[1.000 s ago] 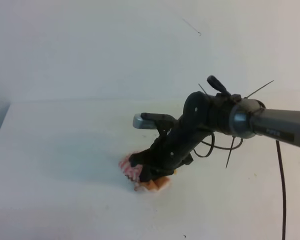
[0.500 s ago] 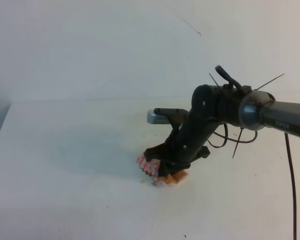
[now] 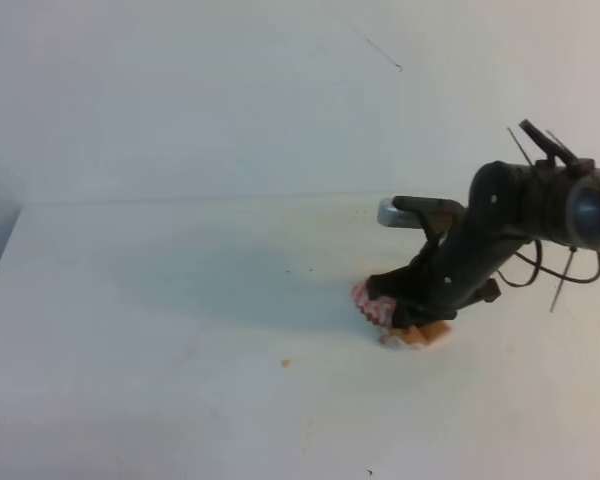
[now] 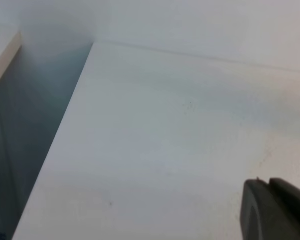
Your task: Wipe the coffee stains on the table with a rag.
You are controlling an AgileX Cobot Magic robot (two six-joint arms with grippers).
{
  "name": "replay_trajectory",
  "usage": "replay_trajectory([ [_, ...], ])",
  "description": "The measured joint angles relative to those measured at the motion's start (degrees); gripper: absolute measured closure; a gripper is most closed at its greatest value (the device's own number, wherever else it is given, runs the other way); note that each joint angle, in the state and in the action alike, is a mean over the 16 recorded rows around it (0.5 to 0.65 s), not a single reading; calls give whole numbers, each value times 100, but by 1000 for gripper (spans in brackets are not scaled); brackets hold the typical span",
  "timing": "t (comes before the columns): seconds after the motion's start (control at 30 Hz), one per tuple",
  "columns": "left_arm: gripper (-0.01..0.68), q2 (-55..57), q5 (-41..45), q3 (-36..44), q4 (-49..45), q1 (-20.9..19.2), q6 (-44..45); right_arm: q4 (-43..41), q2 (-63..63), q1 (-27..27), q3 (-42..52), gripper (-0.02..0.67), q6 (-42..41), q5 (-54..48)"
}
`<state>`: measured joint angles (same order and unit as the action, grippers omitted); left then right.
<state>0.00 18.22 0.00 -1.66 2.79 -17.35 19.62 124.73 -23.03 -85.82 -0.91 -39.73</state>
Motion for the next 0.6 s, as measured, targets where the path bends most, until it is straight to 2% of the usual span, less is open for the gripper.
replay_trajectory([
  [0.33, 674, 0, 0, 0, 0, 0, 0, -178, -1248, 707, 1625, 611, -125, 1222],
  [0.5, 674, 0, 0, 0, 0, 0, 0, -212, -1642, 955, 2027, 608, -213, 1406],
  [0.6, 674, 0, 0, 0, 0, 0, 0, -218, -1767, 1037, 2124, 583, -251, 1423],
])
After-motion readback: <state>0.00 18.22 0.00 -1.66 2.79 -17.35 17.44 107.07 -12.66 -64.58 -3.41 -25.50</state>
